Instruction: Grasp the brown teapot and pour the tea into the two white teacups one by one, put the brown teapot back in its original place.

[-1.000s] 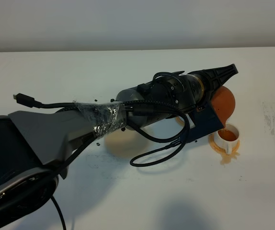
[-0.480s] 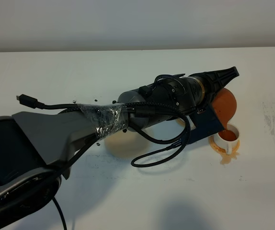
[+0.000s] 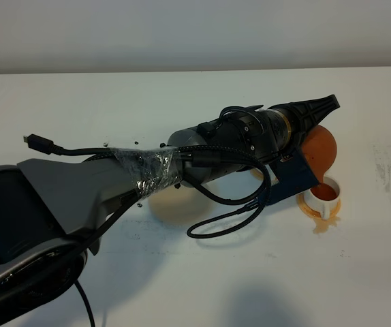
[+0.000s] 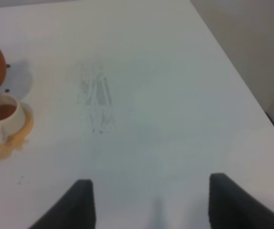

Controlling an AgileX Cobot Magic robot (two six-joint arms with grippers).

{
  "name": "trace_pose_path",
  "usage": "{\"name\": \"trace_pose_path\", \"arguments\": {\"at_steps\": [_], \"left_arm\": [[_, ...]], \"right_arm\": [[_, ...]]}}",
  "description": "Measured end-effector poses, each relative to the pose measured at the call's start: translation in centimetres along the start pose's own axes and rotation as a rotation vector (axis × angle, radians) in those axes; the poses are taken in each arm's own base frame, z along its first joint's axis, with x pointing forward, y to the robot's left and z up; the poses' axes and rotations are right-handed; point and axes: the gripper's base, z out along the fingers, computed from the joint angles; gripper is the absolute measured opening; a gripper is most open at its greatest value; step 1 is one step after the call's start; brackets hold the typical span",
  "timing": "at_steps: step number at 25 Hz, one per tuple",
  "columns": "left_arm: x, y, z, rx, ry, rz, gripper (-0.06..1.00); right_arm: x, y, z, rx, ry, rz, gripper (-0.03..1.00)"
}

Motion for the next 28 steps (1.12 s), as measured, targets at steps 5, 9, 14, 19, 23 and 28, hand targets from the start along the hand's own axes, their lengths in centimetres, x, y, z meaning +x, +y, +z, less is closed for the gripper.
{"name": "trace_pose_path", "arguments": {"at_steps": [5, 9, 14, 19, 23, 28], "left_arm": [[0.05, 0.01, 0.00, -0.001, 0.005, 0.009, 0.10], [0.06, 0.01, 0.00, -0.001, 0.007, 0.005, 0.10], [0.07, 0.01, 0.00, -0.001, 0.008, 0.007, 0.10], [0.10, 0.02, 0.00, -0.002, 0.011, 0.016, 0.10], [0.11, 0.02, 0.00, -0.002, 0.012, 0.016, 0.10], [0.12, 0.02, 0.00, -0.002, 0.013, 0.011, 0.10]], "right_arm": [[0.00, 0.00, 0.00, 0.000, 0.000, 0.000, 0.51], [0.00, 0.00, 0.00, 0.000, 0.000, 0.000, 0.51], [0.00, 0.00, 0.00, 0.000, 0.000, 0.000, 0.51], [0.00, 0.00, 0.00, 0.000, 0.000, 0.000, 0.51], [0.00, 0.00, 0.00, 0.000, 0.000, 0.000, 0.51], [0.00, 0.00, 0.00, 0.000, 0.000, 0.000, 0.51]]}}
